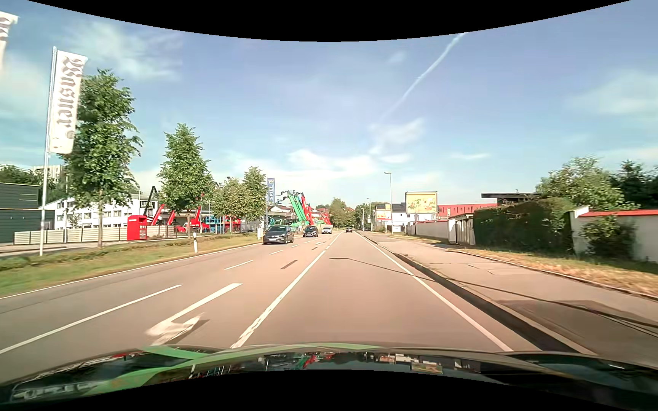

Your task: Follow the waypoints while adhering to traffic rules and regulations

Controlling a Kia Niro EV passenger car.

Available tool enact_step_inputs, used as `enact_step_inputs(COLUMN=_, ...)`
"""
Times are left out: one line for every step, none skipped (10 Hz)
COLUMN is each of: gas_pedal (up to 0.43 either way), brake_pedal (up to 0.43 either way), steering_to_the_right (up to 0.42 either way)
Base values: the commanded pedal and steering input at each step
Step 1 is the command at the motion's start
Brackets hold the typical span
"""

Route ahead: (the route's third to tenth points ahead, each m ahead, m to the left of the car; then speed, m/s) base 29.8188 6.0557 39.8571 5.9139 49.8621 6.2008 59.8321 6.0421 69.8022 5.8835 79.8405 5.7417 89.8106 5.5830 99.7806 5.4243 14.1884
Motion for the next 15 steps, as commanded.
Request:
enact_step_inputs(gas_pedal=0.189, brake_pedal=0.000, steering_to_the_right=-0.001)
enact_step_inputs(gas_pedal=0.189, brake_pedal=0.000, steering_to_the_right=-0.001)
enact_step_inputs(gas_pedal=0.189, brake_pedal=0.000, steering_to_the_right=-0.001)
enact_step_inputs(gas_pedal=0.177, brake_pedal=0.000, steering_to_the_right=0.000)
enact_step_inputs(gas_pedal=0.169, brake_pedal=0.000, steering_to_the_right=-0.001)
enact_step_inputs(gas_pedal=0.157, brake_pedal=0.000, steering_to_the_right=-0.001)
enact_step_inputs(gas_pedal=0.157, brake_pedal=0.000, steering_to_the_right=-0.001)
enact_step_inputs(gas_pedal=0.150, brake_pedal=0.000, steering_to_the_right=-0.001)
enact_step_inputs(gas_pedal=0.150, brake_pedal=0.000, steering_to_the_right=-0.001)
enact_step_inputs(gas_pedal=0.157, brake_pedal=0.000, steering_to_the_right=-0.002)
enact_step_inputs(gas_pedal=0.157, brake_pedal=0.000, steering_to_the_right=-0.003)
enact_step_inputs(gas_pedal=0.157, brake_pedal=0.000, steering_to_the_right=-0.003)
enact_step_inputs(gas_pedal=0.157, brake_pedal=0.000, steering_to_the_right=-0.004)
enact_step_inputs(gas_pedal=0.157, brake_pedal=0.000, steering_to_the_right=-0.004)
enact_step_inputs(gas_pedal=0.157, brake_pedal=0.000, steering_to_the_right=-0.004)
